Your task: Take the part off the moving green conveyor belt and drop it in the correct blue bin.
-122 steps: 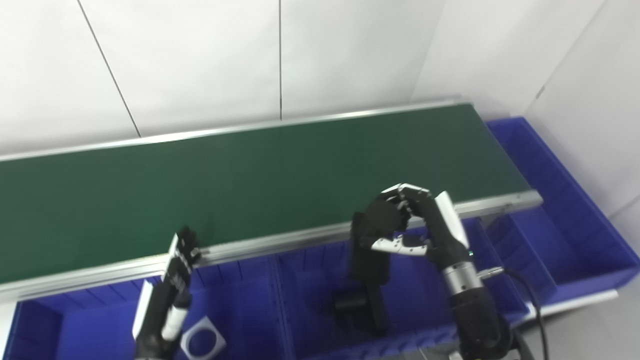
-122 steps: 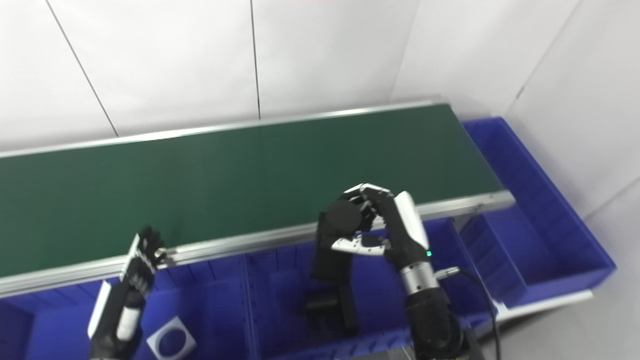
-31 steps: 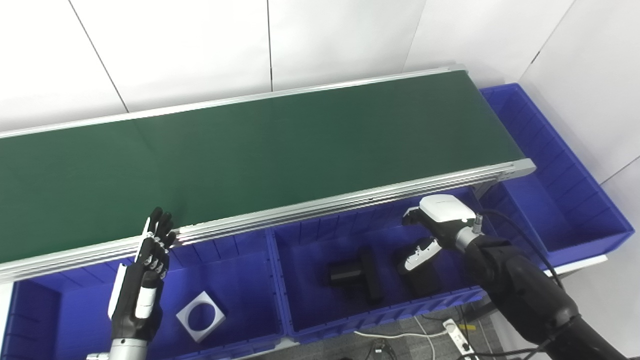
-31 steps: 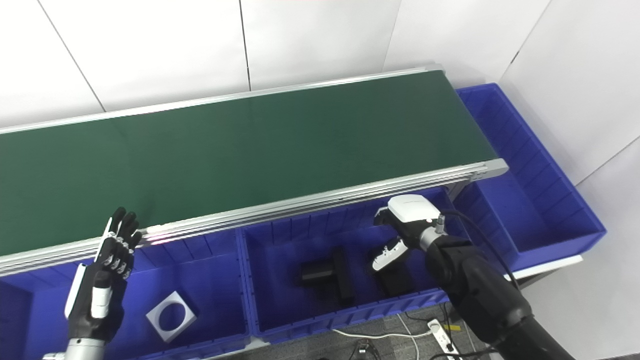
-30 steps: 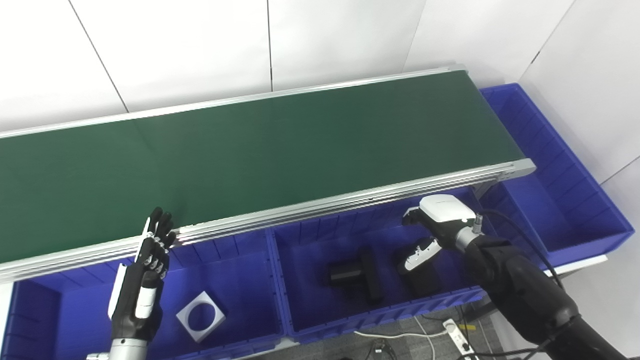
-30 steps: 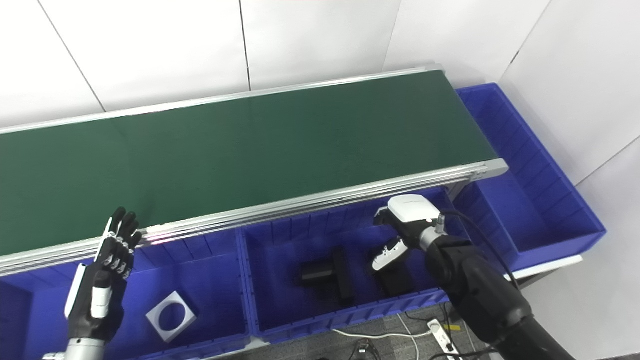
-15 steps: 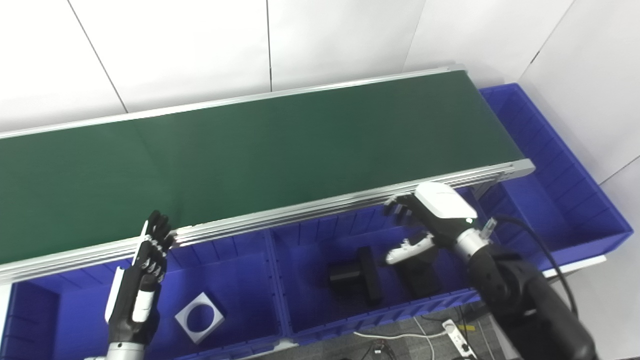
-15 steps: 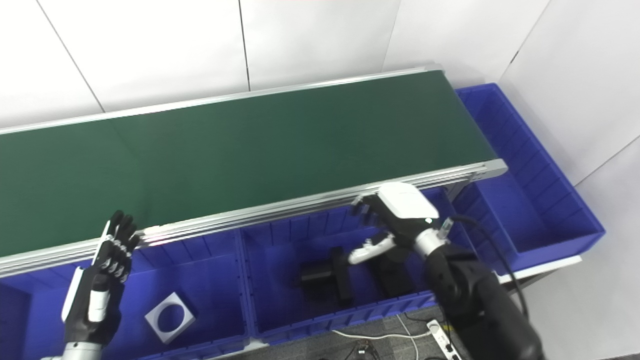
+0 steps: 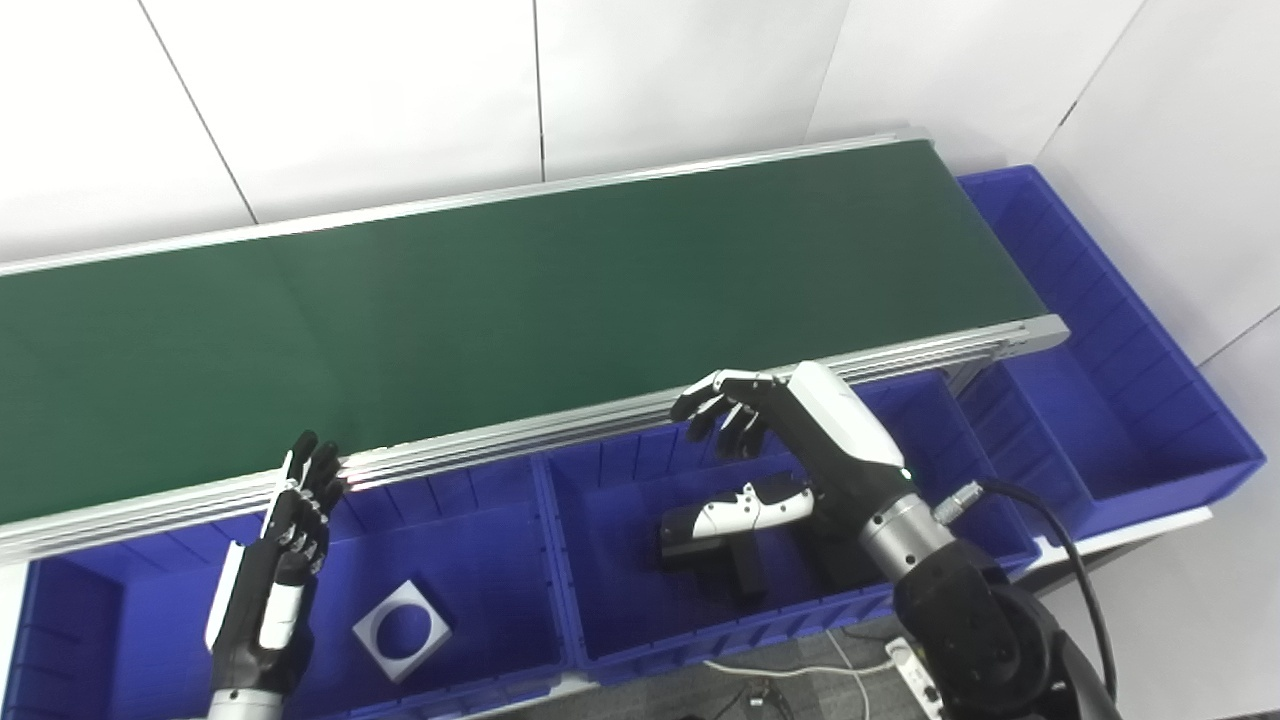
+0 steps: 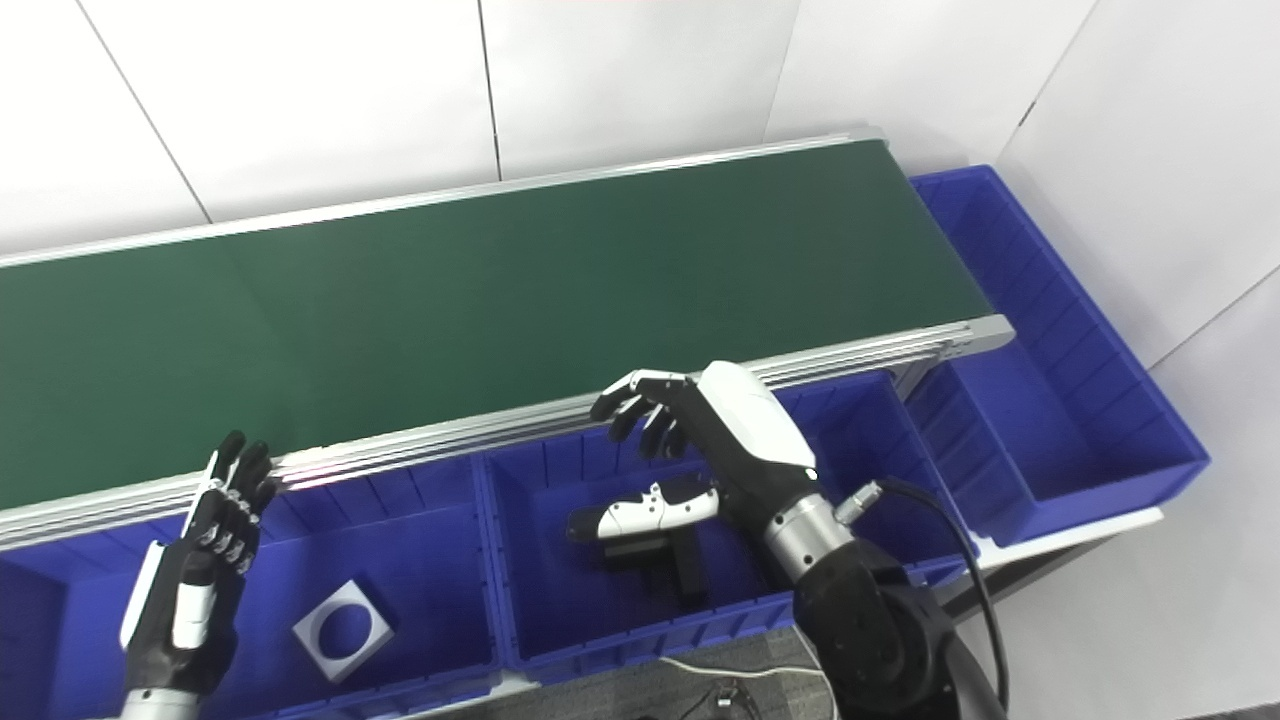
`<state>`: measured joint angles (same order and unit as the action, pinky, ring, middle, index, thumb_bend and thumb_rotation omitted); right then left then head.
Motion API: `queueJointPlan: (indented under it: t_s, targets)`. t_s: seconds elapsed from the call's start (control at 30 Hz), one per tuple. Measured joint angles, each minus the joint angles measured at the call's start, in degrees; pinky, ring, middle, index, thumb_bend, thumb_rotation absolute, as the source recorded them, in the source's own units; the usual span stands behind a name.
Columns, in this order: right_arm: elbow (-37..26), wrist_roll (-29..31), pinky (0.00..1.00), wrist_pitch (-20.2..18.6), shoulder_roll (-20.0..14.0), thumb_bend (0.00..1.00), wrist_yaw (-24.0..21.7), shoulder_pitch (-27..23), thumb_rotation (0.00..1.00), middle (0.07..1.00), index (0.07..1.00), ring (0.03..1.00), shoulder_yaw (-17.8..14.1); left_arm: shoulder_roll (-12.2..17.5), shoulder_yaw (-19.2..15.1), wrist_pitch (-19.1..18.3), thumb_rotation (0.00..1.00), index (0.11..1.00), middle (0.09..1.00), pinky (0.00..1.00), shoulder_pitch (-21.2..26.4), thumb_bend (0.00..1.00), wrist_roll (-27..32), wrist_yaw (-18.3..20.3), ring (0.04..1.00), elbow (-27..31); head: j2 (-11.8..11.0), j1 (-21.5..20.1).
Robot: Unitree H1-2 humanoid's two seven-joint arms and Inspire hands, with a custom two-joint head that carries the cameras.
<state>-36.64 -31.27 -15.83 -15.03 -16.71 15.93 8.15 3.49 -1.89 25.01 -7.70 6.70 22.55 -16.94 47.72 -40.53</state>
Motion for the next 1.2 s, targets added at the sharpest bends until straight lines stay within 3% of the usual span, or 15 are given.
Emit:
queueJointPlan:
  t_s: [0.07, 0.1, 0.17, 0.27, 0.3, 0.33, 0.4, 0.5, 0.57, 0.8, 1.03, 1.2]
  targets:
    - [0.19, 3.88, 0.45, 1.89, 0.43, 0.92, 0.51, 0.30, 0.57, 0.630, 0.666, 0.553, -0.41, -0.59, 0.74, -0.07, 0.86, 0.981, 0.959, 0.96, -0.62, 0.82, -1.69, -1.42, 0.967, 2.52, 0.53, 4.55]
    - [0.49, 6.19, 0.46, 3.22, 0.97, 0.92, 1.35, 0.58, 0.57, 0.642, 0.675, 0.567, -0.72, -0.86, 1.22, -0.06, 0.87, 0.985, 0.964, 0.96, -1.08, 0.81, -2.43, -1.99, 0.967, 4.71, 0.53, 4.59]
    - [1.96, 9.96, 0.49, 6.37, 2.26, 0.90, 3.07, 0.98, 0.58, 0.674, 0.699, 0.601, -1.10, -1.46, 2.59, -0.01, 0.88, 0.994, 0.969, 0.96, -1.38, 0.80, -3.90, -2.96, 0.963, 7.56, 1.14, 11.14]
    - [6.50, 13.89, 0.62, 12.50, 3.59, 0.91, 5.28, 1.00, 0.68, 0.772, 0.752, 0.717, -0.93, -2.40, 4.46, 0.00, 0.90, 0.994, 0.966, 0.94, -1.68, 0.80, -5.89, -4.18, 0.960, 9.96, 1.23, 13.37]
    - [7.81, 14.56, 0.63, 13.93, 3.97, 0.91, 5.84, 1.10, 0.69, 0.783, 0.758, 0.731, -0.93, -2.54, 5.20, 0.00, 0.90, 0.992, 0.964, 0.94, -1.88, 0.80, -6.30, -4.40, 0.958, 10.59, 1.23, 16.77]
    - [9.45, 15.03, 0.68, 15.53, 4.49, 0.89, 6.67, 1.28, 0.73, 0.814, 0.783, 0.769, -0.90, -2.55, 5.93, 0.01, 0.90, 0.983, 0.959, 0.93, -2.12, 0.79, -6.78, -4.60, 0.951, 11.16, 1.23, 16.80]
    - [12.65, 16.13, 0.76, 19.27, 5.67, 0.88, 8.29, 1.32, 0.79, 0.857, 0.821, 0.830, -0.79, -2.46, 6.45, 0.01, 0.91, 0.978, 0.955, 0.90, -2.64, 0.80, -7.83, -5.54, 0.944, 11.78, 0.80, 21.97]
    - [19.88, 17.33, 0.80, 25.92, 7.98, 0.87, 11.11, 0.94, 0.85, 0.887, 0.848, 0.861, -0.52, -2.24, 7.33, 0.01, 0.92, 0.976, 0.958, 0.89, -3.54, 0.83, -10.15, -8.04, 0.949, 12.03, 0.36, 24.10]
    - [24.00, 18.05, 0.85, 28.87, 9.43, 0.91, 12.23, 0.84, 0.90, 0.903, 0.868, 0.886, -0.27, -2.11, 8.30, 0.01, 0.92, 0.976, 0.962, 0.90, -3.96, 0.82, -11.10, -9.70, 0.956, 12.03, -0.52, 27.51]
    - [34.52, 20.62, 0.92, 37.32, 12.95, 0.89, 15.27, -0.01, 1.00, 0.929, 0.906, 0.932, 0.00, -1.48, 13.32, 0.01, 0.89, 0.972, 0.981, 0.96, -3.98, 0.87, -11.68, -12.72, 0.988, 11.65, -2.10, 30.86]
    - [38.84, 22.45, 0.97, 38.94, 12.95, 0.89, 15.64, -0.16, 1.00, 0.929, 0.899, 0.956, 0.94, -0.05, 16.71, 0.01, 0.86, 0.962, 0.971, 0.93, -4.05, 0.84, -12.56, -17.14, 0.960, 9.42, -4.39, 33.67]
    - [40.27, 22.72, 0.95, 39.13, 13.16, 0.89, 16.17, -0.26, 1.00, 0.925, 0.901, 0.949, 2.33, 0.59, 20.04, 0.01, 0.88, 0.966, 0.978, 0.93, -3.44, 0.83, -13.98, -21.93, 0.957, 7.65, -5.44, 34.82]
